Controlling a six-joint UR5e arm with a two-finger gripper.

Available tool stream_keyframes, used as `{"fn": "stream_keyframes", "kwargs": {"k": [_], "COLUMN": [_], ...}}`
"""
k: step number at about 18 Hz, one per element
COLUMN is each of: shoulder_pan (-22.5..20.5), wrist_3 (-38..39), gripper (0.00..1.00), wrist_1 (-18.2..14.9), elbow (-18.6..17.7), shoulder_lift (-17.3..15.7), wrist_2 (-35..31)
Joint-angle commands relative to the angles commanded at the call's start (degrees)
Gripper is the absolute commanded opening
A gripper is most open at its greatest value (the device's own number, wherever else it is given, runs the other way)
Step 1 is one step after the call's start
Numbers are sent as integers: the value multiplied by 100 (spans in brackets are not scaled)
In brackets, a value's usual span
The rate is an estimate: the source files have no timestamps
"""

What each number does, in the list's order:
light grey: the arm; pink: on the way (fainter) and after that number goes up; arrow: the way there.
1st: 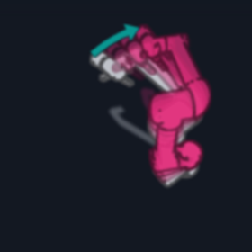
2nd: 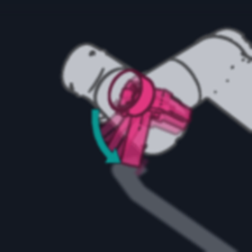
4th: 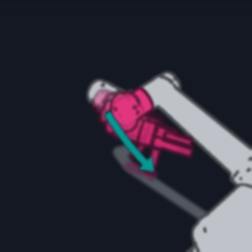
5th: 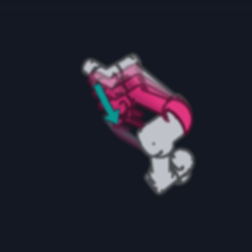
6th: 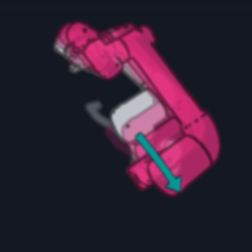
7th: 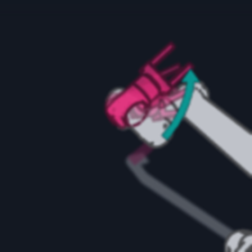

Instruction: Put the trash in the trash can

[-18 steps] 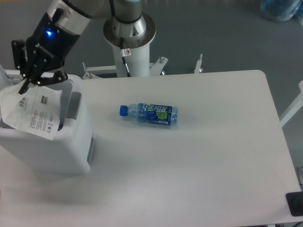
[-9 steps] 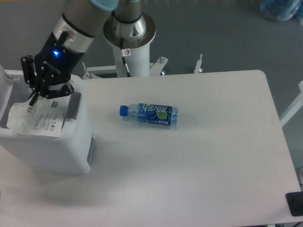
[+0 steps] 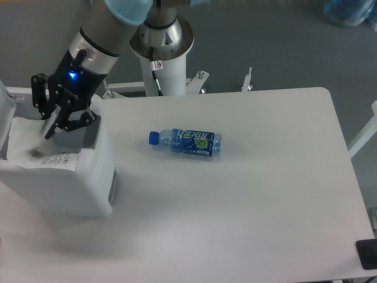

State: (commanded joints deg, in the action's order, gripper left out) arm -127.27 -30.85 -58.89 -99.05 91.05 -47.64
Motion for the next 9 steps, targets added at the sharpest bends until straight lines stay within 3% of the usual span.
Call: {"fn": "stream_keyframes", "kwargs": {"k": [9], "shoulder_pan": [0], "wrist_3": [0], "gripper": [100], "wrist_1": [-9], "elbow": [17], "shoulder_lift": [-132], "wrist_2": [0]}}
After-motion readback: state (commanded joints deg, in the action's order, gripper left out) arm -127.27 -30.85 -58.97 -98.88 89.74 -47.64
